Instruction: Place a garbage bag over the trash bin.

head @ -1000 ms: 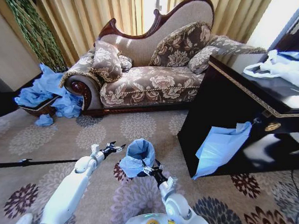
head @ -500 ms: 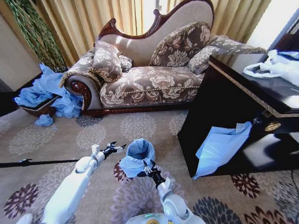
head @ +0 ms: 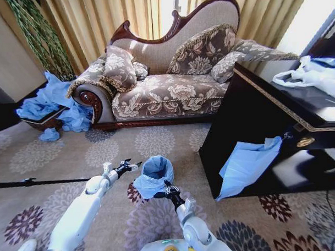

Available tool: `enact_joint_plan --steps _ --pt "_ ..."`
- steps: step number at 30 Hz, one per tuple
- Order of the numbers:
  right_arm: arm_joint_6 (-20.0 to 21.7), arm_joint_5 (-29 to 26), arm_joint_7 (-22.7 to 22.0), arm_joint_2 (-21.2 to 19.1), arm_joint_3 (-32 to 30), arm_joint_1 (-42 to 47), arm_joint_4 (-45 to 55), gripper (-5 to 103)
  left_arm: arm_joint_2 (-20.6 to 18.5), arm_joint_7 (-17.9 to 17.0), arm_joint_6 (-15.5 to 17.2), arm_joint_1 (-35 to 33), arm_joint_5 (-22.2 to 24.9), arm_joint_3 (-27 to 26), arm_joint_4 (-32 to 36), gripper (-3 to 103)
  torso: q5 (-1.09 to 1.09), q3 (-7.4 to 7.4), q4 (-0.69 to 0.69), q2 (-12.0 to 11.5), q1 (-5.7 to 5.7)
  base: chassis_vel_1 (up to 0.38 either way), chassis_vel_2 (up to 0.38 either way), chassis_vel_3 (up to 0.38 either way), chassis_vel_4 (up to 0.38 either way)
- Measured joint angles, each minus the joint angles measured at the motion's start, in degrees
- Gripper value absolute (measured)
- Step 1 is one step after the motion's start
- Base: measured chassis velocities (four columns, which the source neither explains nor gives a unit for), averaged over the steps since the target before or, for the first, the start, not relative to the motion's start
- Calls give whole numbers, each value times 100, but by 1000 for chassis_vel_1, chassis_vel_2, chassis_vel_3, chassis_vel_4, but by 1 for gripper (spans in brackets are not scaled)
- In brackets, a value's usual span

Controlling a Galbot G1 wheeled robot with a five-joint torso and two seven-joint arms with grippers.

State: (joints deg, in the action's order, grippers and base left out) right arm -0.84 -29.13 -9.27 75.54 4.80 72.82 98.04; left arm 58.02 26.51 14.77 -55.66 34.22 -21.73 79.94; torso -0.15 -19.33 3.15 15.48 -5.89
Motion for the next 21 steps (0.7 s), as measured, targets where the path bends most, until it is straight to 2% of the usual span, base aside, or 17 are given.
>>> enact_joint_plan --steps 15,17,18,20,21 --pt "12 130 129 -364 -260 492 243 0 23 -4 -9 -5 -1 15 6 100 0 0 0 0 0 0 0 0 0" --pt "85 -199 122 -321 -295 563 295 10 26 -3 -14 -11 -7 19 11 100 0 0 0 0 0 0 0 0 0" --pt "85 -199 122 -321 -295 563 295 10 26 -3 -14 -11 -7 19 11 100 0 0 0 0 0 0 0 0 0" --pt "180 -828 130 -207 -305 563 362 21 24 -2 -15 -9 -8 23 16 100 0 0 0 0 0 0 0 0 0" --pt "180 -828 130 -207 -305 563 362 21 24 -2 -15 -9 -8 23 16 100 0 0 0 0 0 0 0 0 0"
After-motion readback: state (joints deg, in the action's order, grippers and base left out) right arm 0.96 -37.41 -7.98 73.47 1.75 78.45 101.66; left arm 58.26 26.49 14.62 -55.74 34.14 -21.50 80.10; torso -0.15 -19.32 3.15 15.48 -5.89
